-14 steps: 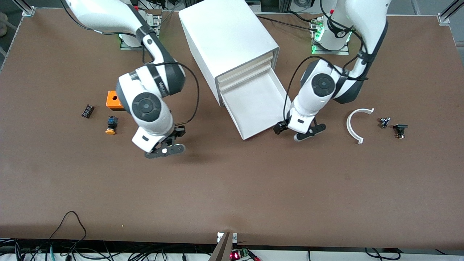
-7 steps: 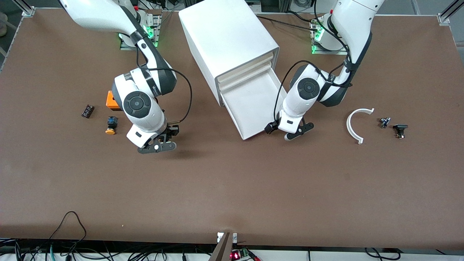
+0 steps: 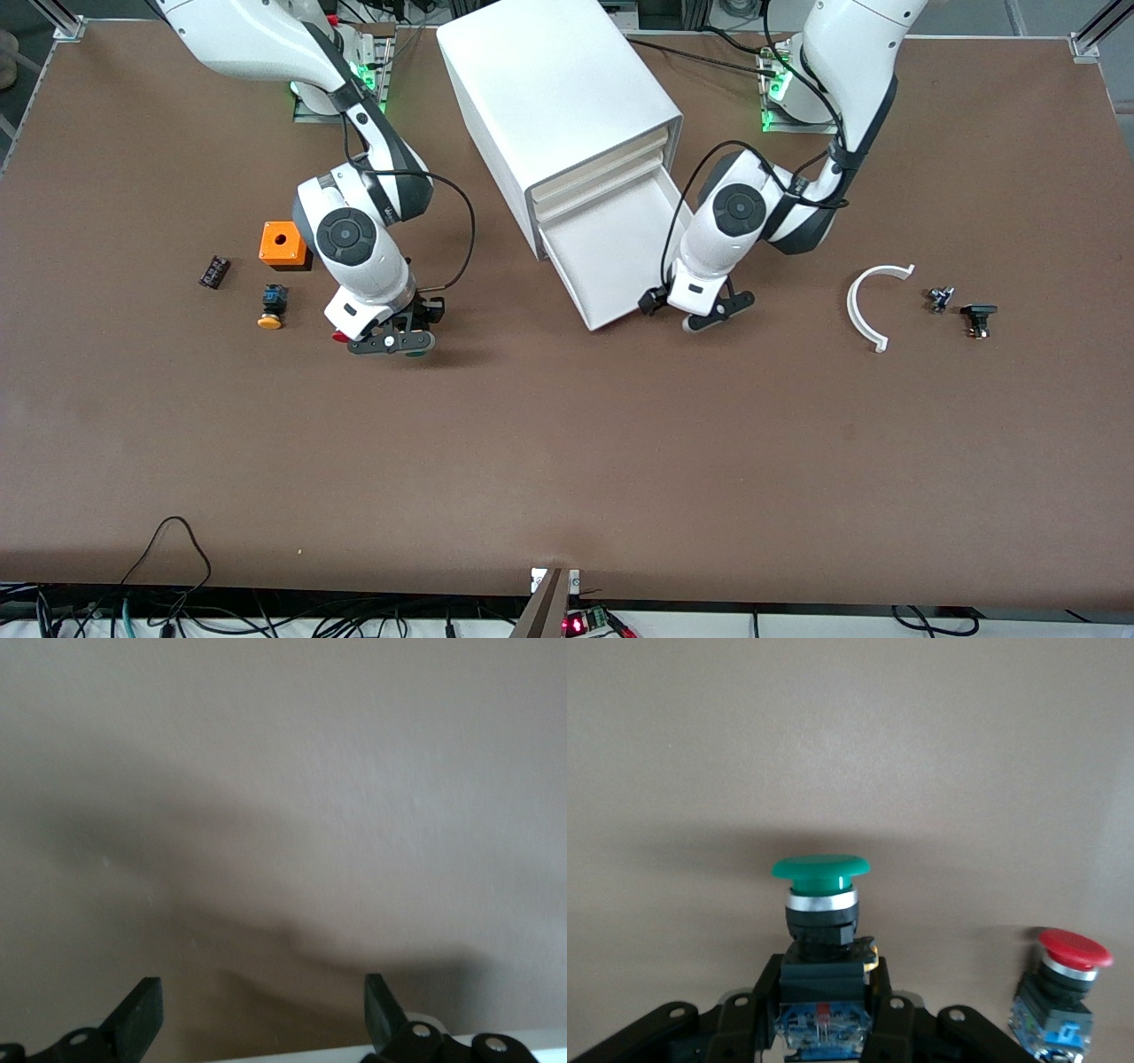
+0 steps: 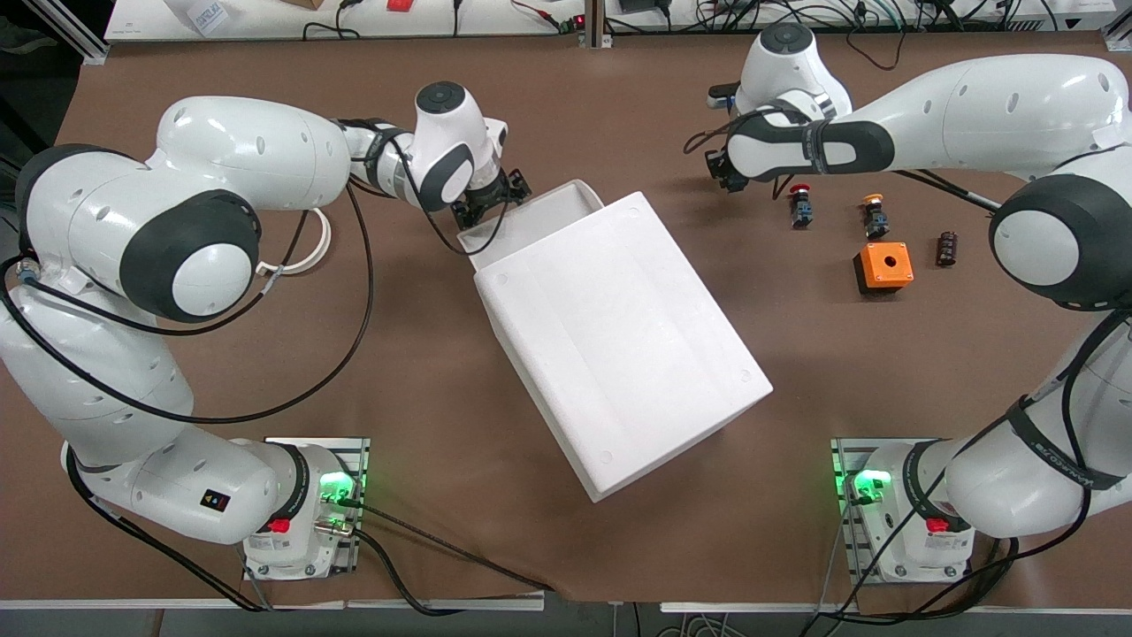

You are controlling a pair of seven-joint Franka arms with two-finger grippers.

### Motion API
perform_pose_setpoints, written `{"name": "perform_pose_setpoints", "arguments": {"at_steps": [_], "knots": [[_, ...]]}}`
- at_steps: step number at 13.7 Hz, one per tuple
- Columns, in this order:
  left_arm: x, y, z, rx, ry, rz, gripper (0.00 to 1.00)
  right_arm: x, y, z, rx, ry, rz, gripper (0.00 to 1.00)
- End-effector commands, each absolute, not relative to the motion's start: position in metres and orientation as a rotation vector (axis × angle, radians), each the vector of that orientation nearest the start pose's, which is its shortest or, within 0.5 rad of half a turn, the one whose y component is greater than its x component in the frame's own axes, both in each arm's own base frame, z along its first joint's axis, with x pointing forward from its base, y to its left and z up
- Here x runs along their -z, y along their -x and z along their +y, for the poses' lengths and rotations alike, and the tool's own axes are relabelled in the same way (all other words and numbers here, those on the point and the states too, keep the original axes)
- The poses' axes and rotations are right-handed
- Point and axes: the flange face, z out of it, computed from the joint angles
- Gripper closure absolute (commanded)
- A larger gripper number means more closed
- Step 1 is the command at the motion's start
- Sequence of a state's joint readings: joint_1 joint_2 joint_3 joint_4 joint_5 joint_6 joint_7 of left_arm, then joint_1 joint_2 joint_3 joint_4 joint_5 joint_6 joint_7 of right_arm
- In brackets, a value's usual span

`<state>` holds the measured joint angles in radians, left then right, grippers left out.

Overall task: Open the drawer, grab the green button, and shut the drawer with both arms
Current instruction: 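Set the green button beside the red button and open the right gripper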

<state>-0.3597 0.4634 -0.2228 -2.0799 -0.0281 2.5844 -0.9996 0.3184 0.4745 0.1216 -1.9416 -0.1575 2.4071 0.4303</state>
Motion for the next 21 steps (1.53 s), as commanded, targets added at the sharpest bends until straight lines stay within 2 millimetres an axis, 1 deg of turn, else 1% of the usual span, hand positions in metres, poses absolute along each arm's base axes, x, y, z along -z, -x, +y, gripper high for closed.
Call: {"name": "perform_pose_setpoints", "arguments": {"at_steps": [1,2,3,5,6,8,10,12,15,17,18,19,21], "knots": [[-0.226,-0.458,-0.349,-0.14,3.179,-0.651,0.0,-0.225,-0.545,0.249,0.036,3.163,-0.146,0.69],[-0.224,-0.446,-0.358,-0.202,3.156,-0.601,0.0,-0.22,-0.544,0.249,0.034,3.161,-0.147,0.69],[-0.223,-0.437,-0.365,-0.234,3.147,-0.568,0.0,-0.22,-0.544,0.248,0.034,3.161,-0.145,0.61],[-0.221,-0.426,-0.37,-0.272,3.132,-0.533,0.0,-0.219,-0.546,0.242,0.027,3.163,-0.126,0.37],[-0.22,-0.421,-0.373,-0.289,3.125,-0.516,0.0,-0.219,-0.547,0.241,0.023,3.165,-0.121,0.0],[-0.225,-0.407,-0.386,-0.315,3.125,-0.461,0.0,-0.225,-0.552,0.238,0.036,3.163,-0.062,0.0],[-0.231,-0.392,-0.401,-0.332,3.133,-0.403,0.0,-0.242,-0.56,0.243,0.058,3.161,0.012,0.0],[-0.233,-0.383,-0.409,-0.345,3.134,-0.368,0.0,-0.274,-0.573,0.247,0.049,3.175,0.052,0.0],[-0.236,-0.384,-0.408,-0.338,3.136,-0.373,0.0,-0.336,-0.594,0.249,-0.027,3.209,0.098,0.0],[-0.245,-0.39,-0.406,-0.313,3.147,-0.387,0.0,-0.383,-0.607,0.251,-0.122,3.187,0.166,0.0],[-0.249,-0.395,-0.401,-0.301,3.149,-0.403,0.0,-0.408,-0.611,0.249,-0.174,3.184,0.187,0.0],[-0.257,-0.407,-0.392,-0.278,3.156,-0.442,0.0,-0.435,-0.615,0.245,-0.201,3.188,0.205,0.0],[-0.288,-0.44,-0.366,-0.178,3.182,-0.536,0.0,-0.473,-0.621,0.239,-0.19,3.189,0.219,0.0]]}}
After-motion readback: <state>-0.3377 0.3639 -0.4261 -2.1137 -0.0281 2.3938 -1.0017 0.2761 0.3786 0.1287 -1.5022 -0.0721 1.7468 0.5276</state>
